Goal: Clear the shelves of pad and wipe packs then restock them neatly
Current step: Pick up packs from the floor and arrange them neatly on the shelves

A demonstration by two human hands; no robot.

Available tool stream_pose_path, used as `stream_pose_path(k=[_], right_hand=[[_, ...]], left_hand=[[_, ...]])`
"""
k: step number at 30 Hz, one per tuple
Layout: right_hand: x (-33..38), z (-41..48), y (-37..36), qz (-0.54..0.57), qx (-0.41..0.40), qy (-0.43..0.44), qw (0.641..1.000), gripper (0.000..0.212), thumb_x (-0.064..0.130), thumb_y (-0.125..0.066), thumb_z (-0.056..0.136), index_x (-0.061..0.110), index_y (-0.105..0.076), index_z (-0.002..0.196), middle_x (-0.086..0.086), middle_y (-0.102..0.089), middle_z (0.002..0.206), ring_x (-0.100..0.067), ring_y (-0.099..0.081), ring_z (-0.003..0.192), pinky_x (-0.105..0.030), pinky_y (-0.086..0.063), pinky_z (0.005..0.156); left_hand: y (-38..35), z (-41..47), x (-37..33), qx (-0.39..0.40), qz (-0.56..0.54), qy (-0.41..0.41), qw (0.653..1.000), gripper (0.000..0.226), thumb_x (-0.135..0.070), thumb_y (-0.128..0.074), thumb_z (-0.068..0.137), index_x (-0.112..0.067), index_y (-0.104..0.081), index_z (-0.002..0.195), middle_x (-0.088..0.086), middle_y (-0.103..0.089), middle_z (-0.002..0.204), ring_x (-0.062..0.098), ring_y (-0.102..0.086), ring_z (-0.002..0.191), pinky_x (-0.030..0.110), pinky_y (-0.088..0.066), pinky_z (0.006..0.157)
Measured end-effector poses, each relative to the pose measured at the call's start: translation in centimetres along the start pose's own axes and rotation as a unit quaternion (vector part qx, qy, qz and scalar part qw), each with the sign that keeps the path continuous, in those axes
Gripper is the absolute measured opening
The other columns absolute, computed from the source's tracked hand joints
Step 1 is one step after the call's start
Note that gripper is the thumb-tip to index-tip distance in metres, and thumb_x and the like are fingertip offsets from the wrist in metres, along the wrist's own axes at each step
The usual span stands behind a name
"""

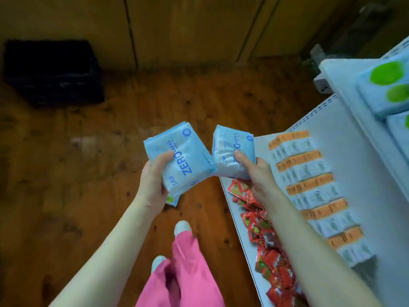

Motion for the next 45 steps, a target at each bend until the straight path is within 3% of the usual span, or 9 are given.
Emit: stream_pose_path(k=[3,6,10,18,24,30,36,41,45], right_hand=[[2.3,-3.2,4.6,0.045,-0.041,0.030,0.998,0.024,0.017,-0.069,0.082,0.012,-0.062,0.105,-0.010,-0.070,0.098,-0.019,-0.067,0.079,-0.032,-0.057,0.070],[4.1,-6.0,9.3,0.067,-0.084,0.062,0.992,0.024,0.018,-0.068,0.083,0.010,-0.062,0.104,-0.009,-0.068,0.093,-0.019,-0.065,0.078,-0.038,-0.054,0.079],[5.8,-9.2,16.3,0.090,-0.135,0.084,0.983,0.030,0.023,-0.068,0.083,0.004,-0.059,0.104,-0.011,-0.066,0.089,-0.018,-0.064,0.071,-0.027,-0.053,0.058],[7.9,-14.5,30.9,0.127,-0.205,0.166,0.956,0.035,0.025,-0.071,0.080,0.005,-0.059,0.107,-0.015,-0.068,0.094,-0.026,-0.065,0.081,-0.040,-0.054,0.076],[7.4,-17.9,40.3,0.153,-0.268,0.185,0.933,0.005,0.011,-0.063,0.085,0.015,-0.062,0.086,-0.002,-0.066,0.074,-0.013,-0.061,0.062,-0.021,-0.053,0.052],[4.8,-21.8,48.3,-0.135,-0.448,0.219,0.856,0.031,0.006,-0.072,0.078,0.010,-0.055,0.103,0.003,-0.059,0.087,-0.015,-0.054,0.077,-0.005,-0.039,0.056],[-0.1,-21.9,47.5,-0.384,-0.425,0.161,0.804,0.030,0.003,-0.069,0.073,0.006,-0.064,0.103,-0.009,-0.064,0.101,-0.029,-0.056,0.097,-0.022,-0.034,0.071],[-1.6,-22.6,46.3,-0.289,-0.373,0.145,0.870,0.024,0.022,-0.072,0.075,0.015,-0.069,0.097,0.008,-0.061,0.094,-0.012,-0.058,0.090,-0.009,-0.038,0.074],[0.0,-24.4,46.1,-0.033,-0.448,0.185,0.874,0.012,0.014,-0.065,0.086,0.022,-0.065,0.078,0.010,-0.067,0.080,0.001,-0.061,0.075,-0.016,-0.043,0.071]], left_hand=[[-5.2,-1.4,-0.3,0.046,0.023,0.022,0.998,0.058,-0.031,-0.069,0.060,-0.015,-0.060,0.116,0.008,-0.072,0.101,0.024,-0.070,0.085,0.040,-0.058,0.068],[-10.5,-2.7,0.0,0.091,0.035,0.032,0.995,0.028,-0.024,-0.060,0.077,-0.017,-0.062,0.105,0.004,-0.074,0.085,0.018,-0.071,0.070,0.032,-0.056,0.052],[-17.6,-4.9,1.5,0.121,0.054,0.042,0.990,0.015,-0.018,-0.049,0.091,-0.018,-0.062,0.099,0.001,-0.073,0.077,0.016,-0.070,0.063,0.029,-0.057,0.051],[-31.1,-9.4,7.6,0.210,0.071,0.061,0.973,0.018,-0.022,-0.055,0.087,-0.016,-0.063,0.101,0.005,-0.073,0.085,0.018,-0.070,0.066,0.030,-0.058,0.057],[-38.5,-12.7,12.7,0.269,0.092,0.085,0.955,0.015,-0.020,-0.049,0.090,-0.015,-0.062,0.096,0.002,-0.072,0.071,0.015,-0.068,0.055,0.027,-0.056,0.049],[-43.7,-16.0,16.8,0.349,0.124,0.123,0.921,0.016,-0.018,-0.046,0.092,-0.014,-0.060,0.088,0.000,-0.069,0.058,0.012,-0.064,0.046,0.019,-0.048,0.039],[-46.2,-16.4,17.6,0.402,0.140,0.125,0.896,0.016,-0.012,-0.043,0.094,-0.015,-0.059,0.089,-0.001,-0.069,0.060,0.010,-0.064,0.049,0.022,-0.051,0.043],[-47.3,-16.5,18.5,0.438,0.170,0.142,0.871,0.012,-0.021,-0.057,0.083,-0.012,-0.062,0.088,0.005,-0.070,0.067,0.016,-0.067,0.055,0.027,-0.056,0.051],[-47.2,-17.0,20.0,0.479,0.193,0.136,0.845,0.032,-0.023,-0.061,0.071,-0.010,-0.061,0.100,0.007,-0.070,0.078,0.018,-0.067,0.064,0.031,-0.057,0.054]])
Point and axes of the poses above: each hand's wrist, its own z-axis towards the middle knuckle, its own y-axis out of the back of the hand, x = y × z, the point moved 3 cm from there along z, towards the middle knuckle
